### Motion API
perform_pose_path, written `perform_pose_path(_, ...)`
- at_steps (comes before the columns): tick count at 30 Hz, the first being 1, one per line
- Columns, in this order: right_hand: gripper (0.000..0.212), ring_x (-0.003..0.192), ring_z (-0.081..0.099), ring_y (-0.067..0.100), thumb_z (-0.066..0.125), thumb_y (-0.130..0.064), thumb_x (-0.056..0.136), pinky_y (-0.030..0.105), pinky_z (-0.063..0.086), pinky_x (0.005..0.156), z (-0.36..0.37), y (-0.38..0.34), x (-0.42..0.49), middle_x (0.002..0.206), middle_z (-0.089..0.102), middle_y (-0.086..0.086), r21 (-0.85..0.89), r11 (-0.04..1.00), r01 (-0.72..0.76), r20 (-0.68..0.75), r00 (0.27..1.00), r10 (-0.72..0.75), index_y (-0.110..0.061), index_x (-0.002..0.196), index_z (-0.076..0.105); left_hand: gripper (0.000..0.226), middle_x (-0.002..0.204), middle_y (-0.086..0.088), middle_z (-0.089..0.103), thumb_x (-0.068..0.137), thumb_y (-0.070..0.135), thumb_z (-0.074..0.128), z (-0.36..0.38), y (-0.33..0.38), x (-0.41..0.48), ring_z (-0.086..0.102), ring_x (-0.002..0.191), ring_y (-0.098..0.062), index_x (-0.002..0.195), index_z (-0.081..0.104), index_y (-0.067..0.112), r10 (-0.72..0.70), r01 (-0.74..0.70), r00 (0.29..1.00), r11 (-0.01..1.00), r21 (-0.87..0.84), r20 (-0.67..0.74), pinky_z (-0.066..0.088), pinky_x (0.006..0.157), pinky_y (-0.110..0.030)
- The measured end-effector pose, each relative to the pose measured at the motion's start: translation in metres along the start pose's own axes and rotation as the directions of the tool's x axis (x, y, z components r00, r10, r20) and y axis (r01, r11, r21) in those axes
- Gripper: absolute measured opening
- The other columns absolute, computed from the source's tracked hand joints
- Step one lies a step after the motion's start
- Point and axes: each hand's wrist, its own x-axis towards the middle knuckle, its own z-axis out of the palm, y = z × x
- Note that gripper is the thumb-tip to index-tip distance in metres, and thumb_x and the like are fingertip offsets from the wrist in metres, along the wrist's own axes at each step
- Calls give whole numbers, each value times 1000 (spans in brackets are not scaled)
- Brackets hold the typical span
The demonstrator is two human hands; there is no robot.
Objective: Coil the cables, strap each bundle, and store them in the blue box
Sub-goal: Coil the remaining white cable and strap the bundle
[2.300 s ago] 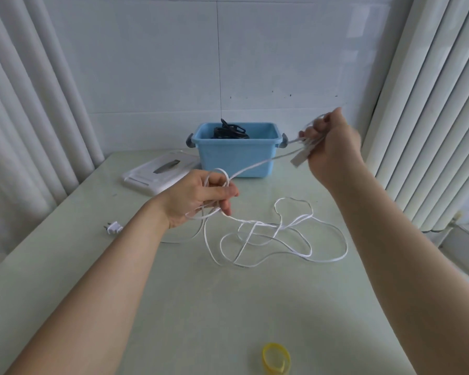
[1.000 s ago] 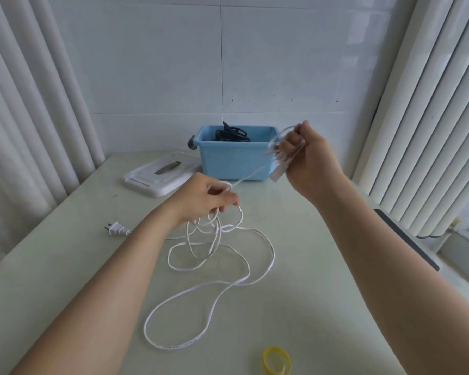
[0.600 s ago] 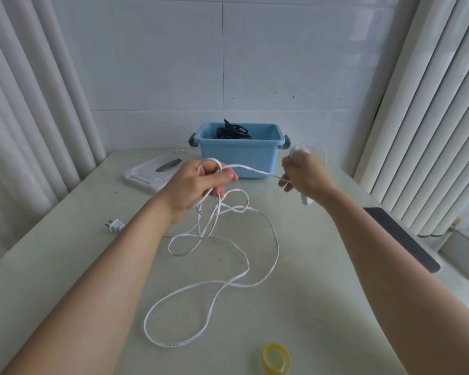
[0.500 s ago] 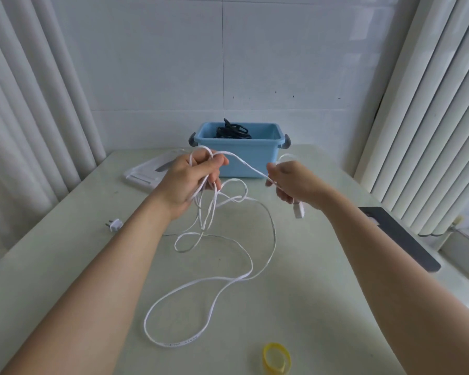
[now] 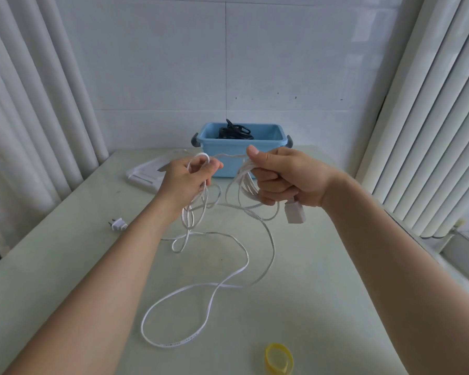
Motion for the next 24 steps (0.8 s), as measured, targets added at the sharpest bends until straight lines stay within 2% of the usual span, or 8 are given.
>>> perform_pose_path(3, 54, 38, 9, 12, 41, -50, 99, 30, 27, 50, -5, -7, -5, 43, 15, -8, 99, 995, 18, -85, 996, -9, -22, 60, 16, 13, 55, 7, 51, 93, 19, 71, -1, -6, 0, 45, 54, -6, 83, 76, 13, -2, 2, 1000, 993, 121, -4, 38, 55, -14)
perform_pose_path(6, 51, 35, 11, 10, 42, -46, 100, 27, 36, 51, -9, -12, -5, 42, 18, -10, 375, 923, 89, -195, 981, -15, -23, 56, 27, 8, 57, 9, 55, 87, 16, 76, 2, -10, 0, 47, 55, -5, 80, 76, 14, -29, 10, 995, 981, 193, 95, 40, 54, -14)
perform_pose_path(11, 34, 42, 33, 11, 41, -31, 104, 24, 43, 61, -10, -11, 12, 50, 33, -5, 738, 530, 417, -470, 882, -40, -15, 74, 45, 6, 73, 1, 71, 79, 9, 83, 9, -2, -9, 61, 71, -6, 79, 77, 12, -98, 5, 924, 970, 245, 369, 48, 71, -17)
perform_pose_path(12, 33, 44, 38, 13, 40, -27, 106, 26, 43, 62, -12, -9, 17, 52, 38, -2, 702, 507, 500, -570, 822, -21, -13, 77, 46, 6, 76, 0, 72, 79, 8, 82, 10, 2, -11, 62, 73, -6, 81, 77, 10, -104, -14, 894, 966, 260, 436, 48, 72, -18)
perform_pose_path(14, 27, 47, 47, 15, 41, -19, 106, 30, 43, 64, -18, -1, 22, 55, 48, 0, 495, 657, 569, -745, 667, -16, -10, 82, 49, 8, 77, 1, 71, 80, 6, 82, 11, 7, -14, 63, 74, -7, 84, 76, 10, -129, -28, 834, 961, 274, 537, 49, 73, -18)
perform_pose_path(17, 26, 48, 48, 11, 40, -16, 104, 24, 40, 57, -25, 15, 22, 55, 55, -1, -18, 961, 275, -848, 505, -161, -5, 84, 53, 15, 73, 4, 66, 79, 0, 79, 11, 10, -14, 64, 70, -9, 89, 74, 9, -137, 1, 805, 973, 231, 577, 49, 71, -18)
perform_pose_path(21, 27, 52, 50, 13, 37, -17, 102, 25, 41, 54, -31, 30, 20, 64, 59, 2, -423, 900, -109, -795, 521, -311, 6, 94, 50, 17, 72, -2, 63, 72, 10, 73, 5, 10, -12, 60, 70, -14, 88, 73, 6, -108, 21, 812, 987, 157, 574, 49, 70, -22)
perform_pose_path(24, 25, 54, 55, 21, 37, -16, 103, 27, 45, 55, -35, 31, 20, 73, 69, 6, -463, 865, -196, -765, 581, -278, 5, 100, 51, 20, 76, -12, 63, 71, 12, 65, 0, 7, -9, 60, 74, -20, 85, 70, 0, -97, 64, 837, 995, 80, 539, 48, 74, -31)
